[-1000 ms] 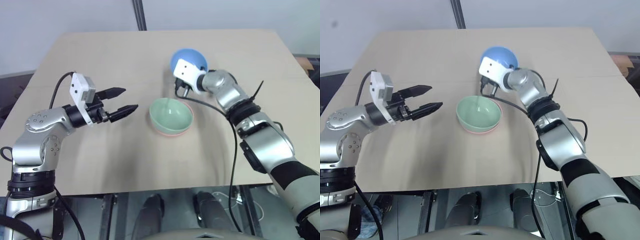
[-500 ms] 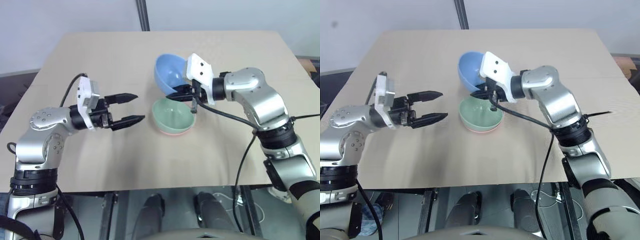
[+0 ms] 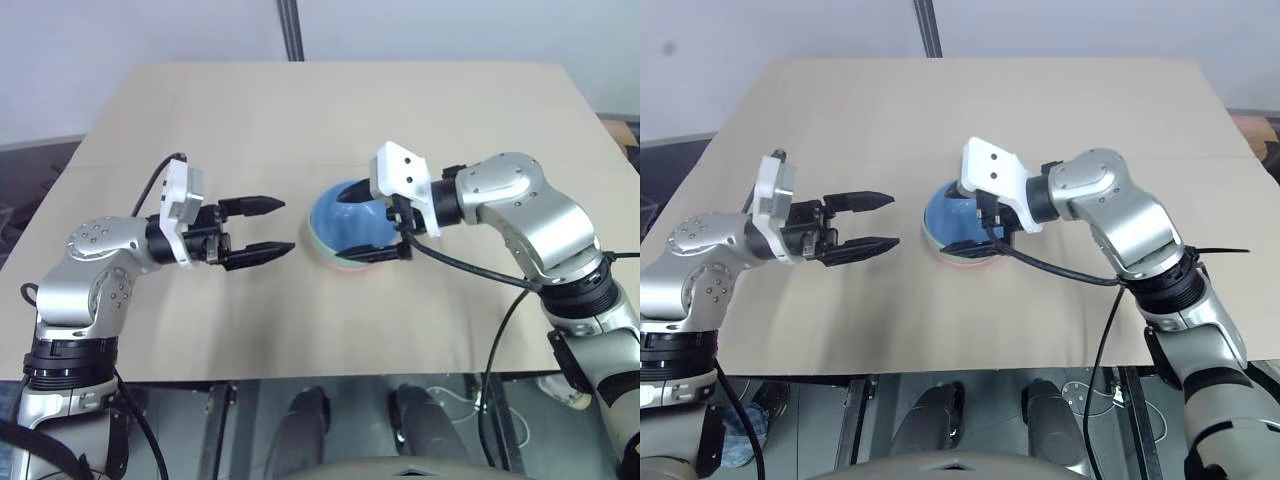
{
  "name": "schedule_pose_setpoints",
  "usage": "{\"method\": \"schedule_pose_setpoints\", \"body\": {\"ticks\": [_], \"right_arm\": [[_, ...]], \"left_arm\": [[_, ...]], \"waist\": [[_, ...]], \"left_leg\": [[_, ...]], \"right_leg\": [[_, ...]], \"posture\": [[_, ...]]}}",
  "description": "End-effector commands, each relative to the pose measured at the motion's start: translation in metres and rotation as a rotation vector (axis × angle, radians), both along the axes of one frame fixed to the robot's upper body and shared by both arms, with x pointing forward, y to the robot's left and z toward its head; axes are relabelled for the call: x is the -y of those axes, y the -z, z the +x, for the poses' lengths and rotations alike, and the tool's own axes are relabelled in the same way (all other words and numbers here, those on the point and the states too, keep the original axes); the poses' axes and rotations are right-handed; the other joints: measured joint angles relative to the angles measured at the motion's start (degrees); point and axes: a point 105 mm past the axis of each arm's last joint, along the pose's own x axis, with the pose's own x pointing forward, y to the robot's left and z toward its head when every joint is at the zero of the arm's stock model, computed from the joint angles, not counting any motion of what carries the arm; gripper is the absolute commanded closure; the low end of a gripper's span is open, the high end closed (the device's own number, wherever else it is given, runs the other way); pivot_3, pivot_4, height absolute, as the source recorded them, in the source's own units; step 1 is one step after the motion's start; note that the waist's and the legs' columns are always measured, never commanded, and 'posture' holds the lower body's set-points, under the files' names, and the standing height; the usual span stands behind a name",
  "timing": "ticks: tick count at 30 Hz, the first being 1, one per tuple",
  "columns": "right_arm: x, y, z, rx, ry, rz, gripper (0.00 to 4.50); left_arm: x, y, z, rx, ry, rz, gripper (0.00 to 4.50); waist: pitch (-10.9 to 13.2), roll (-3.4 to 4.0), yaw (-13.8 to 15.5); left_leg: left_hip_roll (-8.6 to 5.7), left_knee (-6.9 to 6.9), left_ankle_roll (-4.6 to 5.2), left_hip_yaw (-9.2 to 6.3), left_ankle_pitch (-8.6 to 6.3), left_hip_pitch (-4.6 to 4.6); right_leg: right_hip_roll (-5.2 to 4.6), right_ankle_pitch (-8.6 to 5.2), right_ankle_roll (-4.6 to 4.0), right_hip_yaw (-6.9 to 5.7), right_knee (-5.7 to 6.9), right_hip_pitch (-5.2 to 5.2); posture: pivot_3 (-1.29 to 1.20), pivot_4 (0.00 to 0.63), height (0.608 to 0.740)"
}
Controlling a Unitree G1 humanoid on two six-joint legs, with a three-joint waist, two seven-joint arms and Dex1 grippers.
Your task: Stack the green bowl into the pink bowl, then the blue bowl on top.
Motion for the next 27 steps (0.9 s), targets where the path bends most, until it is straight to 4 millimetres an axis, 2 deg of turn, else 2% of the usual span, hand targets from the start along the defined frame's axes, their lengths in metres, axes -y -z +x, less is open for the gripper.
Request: {"method": "schedule_pose_setpoints", "body": {"ticks": [1,4,9,11,13,16,19,27], "right_arm": [[0.02,-0.017,0.003,0.041,0.064,0.048,0.13],[0.052,-0.01,0.011,0.025,0.181,0.052,0.13],[0.107,-0.001,0.009,0.005,0.322,0.035,0.13],[0.129,0.003,0.006,0.006,0.374,0.048,0.13],[0.146,0.004,-0.002,0.003,0.398,0.135,0.13],[0.171,0.018,-0.014,-0.004,0.44,0.128,0.13],[0.18,0.019,-0.026,-0.017,0.438,0.148,0.13],[0.17,0.005,-0.038,-0.016,0.369,0.185,0.13]], "left_arm": [[-0.002,-0.007,-0.005,0.038,-0.003,0.02,0.44],[-0.009,-0.003,-0.008,0.029,-0.034,0.031,0.44],[-0.019,0.004,-0.016,0.012,-0.088,0.041,0.44],[-0.026,0.009,-0.017,0.005,-0.136,0.05,0.44],[-0.034,0.012,-0.02,0.0,-0.181,0.056,0.44],[-0.036,0.016,-0.025,-0.011,-0.208,0.059,0.44],[-0.038,0.019,-0.027,-0.021,-0.222,0.058,0.44],[-0.031,0.022,-0.028,-0.026,-0.173,0.058,0.44]], "waist": [[0.0,0.0,0.06],[-0.01,-0.02,0.19],[0.01,-0.01,0.49],[0.0,-0.02,0.47],[0.0,-0.03,0.5],[0.0,-0.03,0.67],[0.01,-0.02,0.89],[0.01,0.0,1.03]], "left_leg": [[-0.01,0.0,0.0,0.0,0.0,0.0],[0.0,-0.02,0.0,-0.01,0.0,0.0],[-0.01,-0.06,0.01,0.04,-0.01,-0.02],[0.01,-0.05,0.02,0.06,-0.01,-0.01],[0.03,-0.05,0.02,0.09,-0.01,0.06],[0.03,-0.04,0.02,0.1,-0.01,0.12],[0.01,0.01,0.02,0.1,-0.01,0.14],[0.08,0.02,0.02,0.13,-0.01,0.36]], "right_leg": [[-0.01,0.0,0.0,0.0,-0.01,0.0],[-0.01,0.0,0.0,-0.01,-0.05,0.02],[-0.05,0.0,0.0,0.01,-0.1,0.02],[-0.04,0.0,0.0,0.02,-0.08,0.02],[-0.03,0.0,0.0,0.04,-0.06,0.07],[-0.01,0.0,0.01,0.04,-0.08,0.16],[-0.04,0.0,0.01,0.04,-0.09,0.24],[0.03,-0.01,0.01,0.06,-0.11,0.46]], "posture": [[0.0,0.15,0.74],[0.0,0.15,0.74],[0.0,0.15,0.74],[0.0,0.15,0.74],[0.0,0.15,0.74],[0.0,0.15,0.74],[0.0,0.15,0.74],[0.0,0.15,0.74]]}}
